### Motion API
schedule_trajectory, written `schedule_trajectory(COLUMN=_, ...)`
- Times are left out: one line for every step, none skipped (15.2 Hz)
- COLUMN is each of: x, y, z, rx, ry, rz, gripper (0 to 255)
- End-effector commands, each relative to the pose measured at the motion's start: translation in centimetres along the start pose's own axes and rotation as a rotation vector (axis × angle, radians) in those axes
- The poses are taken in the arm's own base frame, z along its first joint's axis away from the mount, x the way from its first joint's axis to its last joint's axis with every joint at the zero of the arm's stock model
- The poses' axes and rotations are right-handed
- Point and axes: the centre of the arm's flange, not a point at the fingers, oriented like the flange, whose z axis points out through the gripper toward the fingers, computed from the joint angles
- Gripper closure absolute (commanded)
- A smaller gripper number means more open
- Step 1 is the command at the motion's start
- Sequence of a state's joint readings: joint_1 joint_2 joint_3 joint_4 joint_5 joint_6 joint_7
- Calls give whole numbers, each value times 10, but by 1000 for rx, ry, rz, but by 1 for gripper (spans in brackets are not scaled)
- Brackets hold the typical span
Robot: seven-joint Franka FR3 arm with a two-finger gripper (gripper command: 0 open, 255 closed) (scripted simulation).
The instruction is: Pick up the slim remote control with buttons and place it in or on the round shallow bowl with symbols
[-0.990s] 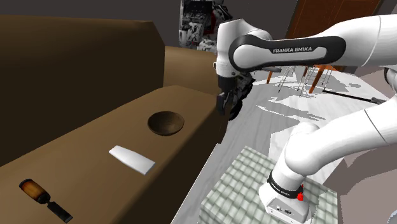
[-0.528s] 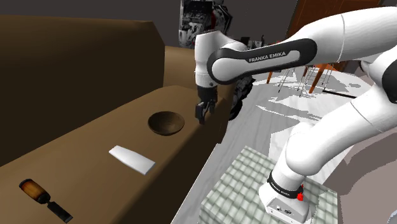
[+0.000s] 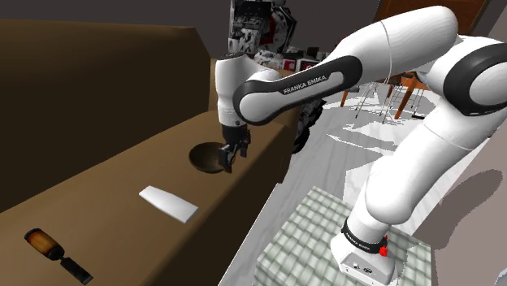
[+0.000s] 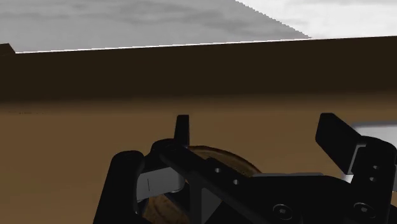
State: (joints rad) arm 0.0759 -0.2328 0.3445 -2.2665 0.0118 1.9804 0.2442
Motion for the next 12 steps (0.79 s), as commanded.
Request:
schedule_trajectory(x=17, y=-19, z=4, rx=6, ry=7, rz=-4, gripper=0)
schedule_trajectory(x=25, y=-29, z=8, rx=9, ry=11, rz=-7, gripper=0)
schedule_trajectory(x=33, y=-38, z=11, rx=11, ry=14, rz=-10, gripper=0)
schedule_trajectory(x=41, y=-47, z=15, rx=13, ry=17, rz=-12, gripper=0)
schedule_trajectory(x=49, y=-56, z=18, rx=16, ry=21, rz=-15, gripper=0)
schedule_trajectory(x=57, y=-65, z=21, rx=18, ry=24, rz=-18, gripper=0)
schedule_trajectory(x=65, y=-74, z=25, rx=21, ry=27, rz=-20, gripper=0)
schedule_trajectory(x=72, y=-84, z=28, rx=23, ry=31, rz=-23, gripper=0)
schedule_trajectory(x=80, y=-93, z=31, rx=26, ry=34, rz=-25, gripper=0)
schedule_trajectory(x=88, y=-102, z=34, rx=28, ry=37, rz=-28, gripper=0)
schedule_trajectory(x=96, y=-112, z=37, rx=30, ry=41, rz=-31, gripper=0)
schedule_trajectory(x=104, y=-121, z=40, rx=33, ry=44, rz=-33, gripper=0)
